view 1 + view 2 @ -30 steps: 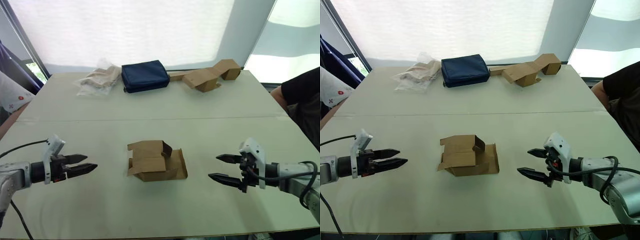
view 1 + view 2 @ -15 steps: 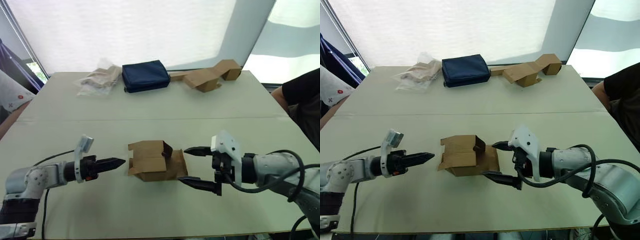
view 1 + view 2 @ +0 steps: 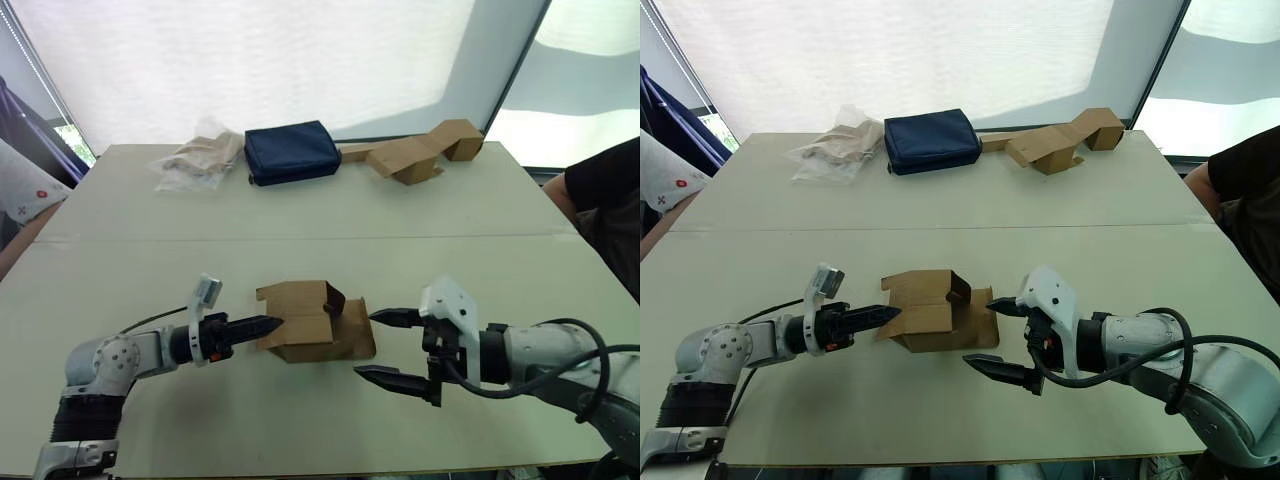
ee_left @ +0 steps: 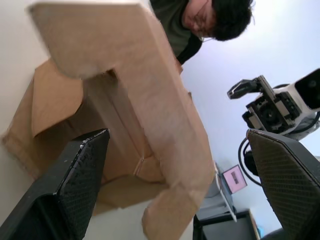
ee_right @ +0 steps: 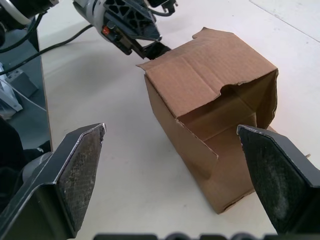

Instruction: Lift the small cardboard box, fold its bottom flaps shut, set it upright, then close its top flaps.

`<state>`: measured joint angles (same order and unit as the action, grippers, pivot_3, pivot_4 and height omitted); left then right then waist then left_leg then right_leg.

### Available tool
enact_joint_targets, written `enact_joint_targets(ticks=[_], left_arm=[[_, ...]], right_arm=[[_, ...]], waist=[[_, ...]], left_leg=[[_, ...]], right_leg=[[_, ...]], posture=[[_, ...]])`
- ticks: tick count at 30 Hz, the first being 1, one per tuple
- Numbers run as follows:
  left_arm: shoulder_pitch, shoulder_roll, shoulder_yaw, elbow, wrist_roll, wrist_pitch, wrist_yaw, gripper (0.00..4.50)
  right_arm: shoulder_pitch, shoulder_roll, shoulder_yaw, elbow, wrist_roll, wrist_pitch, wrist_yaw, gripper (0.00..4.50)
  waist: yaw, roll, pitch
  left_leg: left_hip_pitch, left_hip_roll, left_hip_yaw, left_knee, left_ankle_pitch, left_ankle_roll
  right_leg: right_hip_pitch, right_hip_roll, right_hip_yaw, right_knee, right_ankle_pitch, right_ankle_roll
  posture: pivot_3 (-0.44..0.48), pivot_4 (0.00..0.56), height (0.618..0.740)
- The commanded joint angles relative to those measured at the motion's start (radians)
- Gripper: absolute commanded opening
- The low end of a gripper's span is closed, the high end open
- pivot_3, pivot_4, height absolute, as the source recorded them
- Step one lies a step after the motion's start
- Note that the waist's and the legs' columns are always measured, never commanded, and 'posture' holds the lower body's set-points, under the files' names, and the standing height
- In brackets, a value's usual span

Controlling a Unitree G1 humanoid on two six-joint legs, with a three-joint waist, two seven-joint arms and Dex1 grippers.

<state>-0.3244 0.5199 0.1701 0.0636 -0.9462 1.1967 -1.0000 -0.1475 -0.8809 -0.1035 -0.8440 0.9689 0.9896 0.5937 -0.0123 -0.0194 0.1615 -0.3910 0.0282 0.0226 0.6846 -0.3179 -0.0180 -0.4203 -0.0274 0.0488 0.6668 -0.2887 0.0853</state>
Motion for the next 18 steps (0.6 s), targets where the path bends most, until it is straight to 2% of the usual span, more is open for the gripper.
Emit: enact_joint_targets(ticks=[1, 7, 10, 13, 17, 18], left_arm=[[-0.032, -0.024, 0.009, 0.005, -0.017, -0.001, 0.021, 4.50], [-0.054, -0.043, 0.018, 0.011, -0.026, 0.004, 0.037, 4.50], [-0.066, -0.058, 0.025, 0.023, -0.030, 0.002, 0.051, 3.87], [-0.066, -0.063, 0.017, 0.021, -0.027, 0.001, 0.050, 2.86], [-0.065, -0.071, 0.015, 0.016, -0.028, 0.000, 0.053, 1.30], [-0.065, -0.072, 0.012, 0.014, -0.027, -0.001, 0.052, 0.78]], right_arm=[[-0.002, -0.014, -0.025, -0.032, 0.019, -0.014, -0.006, 4.42], [-0.009, -0.011, -0.009, -0.031, 0.019, -0.015, -0.021, 4.42], [-0.013, -0.008, -0.004, -0.031, 0.021, -0.012, -0.032, 4.50], [-0.016, -0.009, -0.002, -0.030, 0.023, -0.012, -0.036, 4.50], [-0.008, -0.011, -0.003, -0.030, 0.024, -0.012, -0.040, 4.50], [-0.006, -0.011, -0.003, -0.031, 0.024, -0.012, -0.041, 4.50]], waist=[[-0.001, 0.000, 0.000], [-0.001, 0.000, 0.000], [0.000, 0.000, 0.000], [0.000, 0.000, 0.000], [0.000, 0.000, 0.000], [0.000, 0.000, 0.000]], left_leg=[[0.000, 0.000, 0.000, 0.000, 0.000, 0.000], [0.000, 0.000, 0.000, 0.000, 0.000, 0.000], [0.000, 0.000, 0.000, 0.000, 0.000, 0.000], [0.000, 0.000, 0.000, 0.000, 0.000, 0.000], [0.000, 0.000, 0.000, 0.000, 0.000, 0.000], [0.000, 0.000, 0.000, 0.000, 0.000, 0.000]], right_leg=[[0.000, 0.000, 0.000, 0.000, 0.000, 0.000], [0.000, 0.000, 0.000, 0.000, 0.000, 0.000], [0.000, 0.000, 0.000, 0.000, 0.000, 0.000], [0.000, 0.000, 0.000, 0.000, 0.000, 0.000], [0.000, 0.000, 0.000, 0.000, 0.000, 0.000], [0.000, 0.000, 0.000, 0.000, 0.000, 0.000]], posture=[[0.000, 0.150, 0.740], [0.000, 0.150, 0.740], [0.000, 0.150, 0.740], [0.000, 0.150, 0.740], [0.000, 0.150, 0.740], [0.000, 0.150, 0.740]])
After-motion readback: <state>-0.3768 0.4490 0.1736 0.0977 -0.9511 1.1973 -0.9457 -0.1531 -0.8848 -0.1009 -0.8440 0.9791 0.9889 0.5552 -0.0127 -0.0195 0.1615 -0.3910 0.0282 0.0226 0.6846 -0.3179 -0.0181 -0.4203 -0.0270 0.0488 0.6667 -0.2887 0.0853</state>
